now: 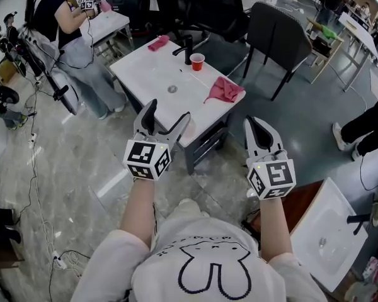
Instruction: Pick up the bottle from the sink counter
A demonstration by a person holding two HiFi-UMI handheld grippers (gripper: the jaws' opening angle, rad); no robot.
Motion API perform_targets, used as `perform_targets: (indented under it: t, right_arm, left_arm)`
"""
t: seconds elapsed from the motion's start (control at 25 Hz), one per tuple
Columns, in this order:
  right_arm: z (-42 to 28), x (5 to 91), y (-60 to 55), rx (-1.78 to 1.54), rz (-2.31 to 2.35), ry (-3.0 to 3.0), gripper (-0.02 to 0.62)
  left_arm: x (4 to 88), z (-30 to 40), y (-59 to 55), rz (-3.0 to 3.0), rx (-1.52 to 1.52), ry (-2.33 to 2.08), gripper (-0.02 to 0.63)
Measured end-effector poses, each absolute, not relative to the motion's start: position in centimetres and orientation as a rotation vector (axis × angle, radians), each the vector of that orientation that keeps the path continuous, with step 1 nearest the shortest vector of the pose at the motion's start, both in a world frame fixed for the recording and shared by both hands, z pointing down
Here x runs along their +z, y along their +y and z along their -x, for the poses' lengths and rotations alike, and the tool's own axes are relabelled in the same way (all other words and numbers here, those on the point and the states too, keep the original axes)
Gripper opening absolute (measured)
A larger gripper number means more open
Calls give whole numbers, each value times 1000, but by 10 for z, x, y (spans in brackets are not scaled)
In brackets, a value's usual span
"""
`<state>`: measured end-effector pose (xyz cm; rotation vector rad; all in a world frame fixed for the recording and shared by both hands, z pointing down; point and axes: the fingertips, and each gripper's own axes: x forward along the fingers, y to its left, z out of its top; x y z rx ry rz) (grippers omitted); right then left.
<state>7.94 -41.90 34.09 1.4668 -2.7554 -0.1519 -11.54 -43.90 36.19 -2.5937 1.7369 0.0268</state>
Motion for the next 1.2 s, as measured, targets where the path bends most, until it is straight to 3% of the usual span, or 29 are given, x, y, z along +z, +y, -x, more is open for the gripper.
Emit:
perform_targets:
  t: [0.24,0.68,1.2]
  right_arm:
    - [-81,355,-433,-117,-1509,-2697,29]
    - [-75,375,-461,-38,-1582,-2607,29]
    - [-73,398,-471,64,-1584,-2552,29]
  left_arm:
    - [405,107,-465,2739,-13,1683,405]
    - [482,107,-500,2841,-267,1656,290]
    - [552,94,-522,2882,-497,1630,227]
